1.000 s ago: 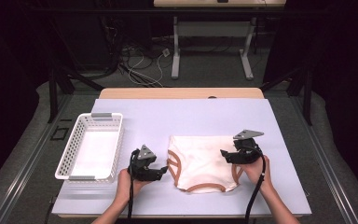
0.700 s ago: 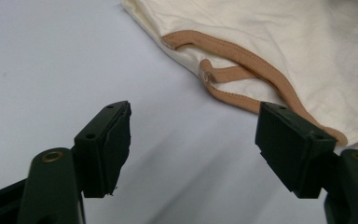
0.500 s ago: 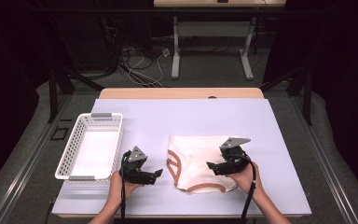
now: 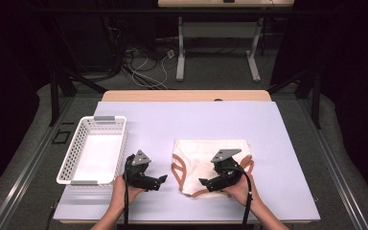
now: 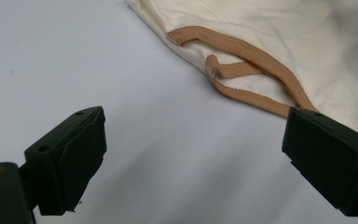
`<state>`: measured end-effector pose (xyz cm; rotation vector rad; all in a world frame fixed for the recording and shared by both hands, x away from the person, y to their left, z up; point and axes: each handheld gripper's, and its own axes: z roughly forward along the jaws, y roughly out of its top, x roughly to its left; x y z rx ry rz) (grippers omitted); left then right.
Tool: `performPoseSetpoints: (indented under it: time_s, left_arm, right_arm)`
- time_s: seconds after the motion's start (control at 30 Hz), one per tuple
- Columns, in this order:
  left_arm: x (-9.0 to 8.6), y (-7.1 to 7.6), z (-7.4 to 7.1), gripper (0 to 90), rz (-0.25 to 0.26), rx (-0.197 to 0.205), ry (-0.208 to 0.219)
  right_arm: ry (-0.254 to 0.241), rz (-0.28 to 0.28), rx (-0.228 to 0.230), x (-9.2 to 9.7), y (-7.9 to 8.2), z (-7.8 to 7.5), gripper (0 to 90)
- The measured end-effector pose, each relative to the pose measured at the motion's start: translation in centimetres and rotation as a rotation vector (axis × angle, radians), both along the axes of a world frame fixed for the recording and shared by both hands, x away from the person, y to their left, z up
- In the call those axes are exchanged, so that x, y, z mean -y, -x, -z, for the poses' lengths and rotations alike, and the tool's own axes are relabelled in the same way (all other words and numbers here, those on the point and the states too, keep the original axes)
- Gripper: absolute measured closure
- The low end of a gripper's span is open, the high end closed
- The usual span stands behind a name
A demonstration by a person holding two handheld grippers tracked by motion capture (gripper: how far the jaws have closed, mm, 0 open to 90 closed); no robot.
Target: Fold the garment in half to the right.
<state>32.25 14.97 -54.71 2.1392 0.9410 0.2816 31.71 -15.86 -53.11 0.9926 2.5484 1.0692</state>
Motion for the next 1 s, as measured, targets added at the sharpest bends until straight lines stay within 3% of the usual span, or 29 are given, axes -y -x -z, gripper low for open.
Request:
performPoseSetpoints:
  time_s: [0.33, 0.7, 1.0]
  left_arm:
    - [0.0, 0.0, 0.0, 5.7, 0.001, 0.01, -0.003]
    - [-0.1, -0.1, 0.0, 5.7, 0.002, 0.011, -0.005]
    - [0.0, -0.1, 0.1, 5.7, 0.004, 0.006, -0.007]
  right_arm:
    - [0.005, -0.065, 0.004, -1.8, 1.0, 0.2, 13.8]
    - [0.052, -0.14, 0.023, -3.9, 2.1, 0.4, 22.2]
    - [0.047, -0.189, 0.02, -5.2, 2.9, 0.7, 34.5]
